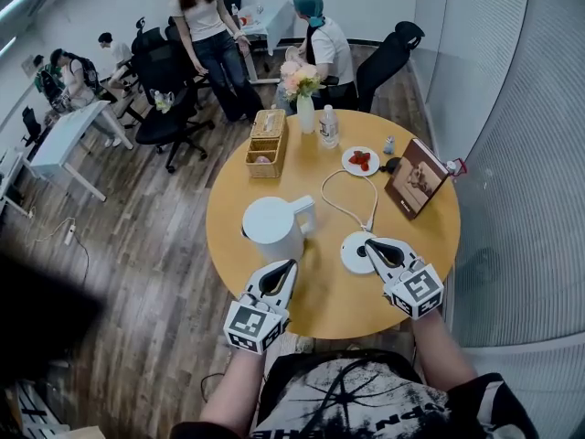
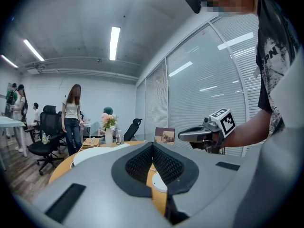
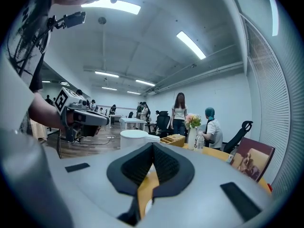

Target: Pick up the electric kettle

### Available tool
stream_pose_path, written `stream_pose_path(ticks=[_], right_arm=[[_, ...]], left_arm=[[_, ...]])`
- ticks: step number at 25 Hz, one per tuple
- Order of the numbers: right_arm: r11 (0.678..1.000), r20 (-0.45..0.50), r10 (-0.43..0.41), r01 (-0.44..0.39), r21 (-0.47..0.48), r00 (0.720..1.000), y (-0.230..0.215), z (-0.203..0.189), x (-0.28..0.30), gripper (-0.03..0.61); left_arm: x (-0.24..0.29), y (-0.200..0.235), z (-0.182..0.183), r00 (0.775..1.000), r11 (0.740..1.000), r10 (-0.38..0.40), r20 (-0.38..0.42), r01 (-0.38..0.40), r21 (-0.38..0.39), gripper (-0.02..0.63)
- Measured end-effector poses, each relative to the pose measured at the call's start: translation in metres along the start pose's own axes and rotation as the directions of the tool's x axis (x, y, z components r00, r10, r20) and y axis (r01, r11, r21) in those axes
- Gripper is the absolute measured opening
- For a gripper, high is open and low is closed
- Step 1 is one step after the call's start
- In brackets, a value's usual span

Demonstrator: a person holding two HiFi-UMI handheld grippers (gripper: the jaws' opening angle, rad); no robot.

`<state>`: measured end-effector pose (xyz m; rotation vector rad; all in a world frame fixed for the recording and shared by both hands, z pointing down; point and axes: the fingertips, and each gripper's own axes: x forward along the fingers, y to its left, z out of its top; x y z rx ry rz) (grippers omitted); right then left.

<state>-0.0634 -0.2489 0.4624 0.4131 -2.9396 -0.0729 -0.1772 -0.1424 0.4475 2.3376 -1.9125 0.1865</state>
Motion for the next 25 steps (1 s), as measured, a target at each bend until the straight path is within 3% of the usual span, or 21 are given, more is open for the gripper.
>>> stream_pose_path(ticks=[20, 25], right_arm=[[1.0, -0.006, 0.023, -0.023, -0.016, 1.0, 0.004, -0.009, -0.004, 0.019], [0.998, -0.023, 0.029, -0.03, -0.06, 0.999, 0.007, -0.012, -0.001, 0.018]], left_arm=[[0.001, -0.009, 0.003, 1.0, 1.0, 0.004, 0.003, -0.004, 0.013, 0.002], [0.003, -0.011, 0.002, 1.0, 1.0, 0.001, 0.004, -0.001, 0.013, 0.002]])
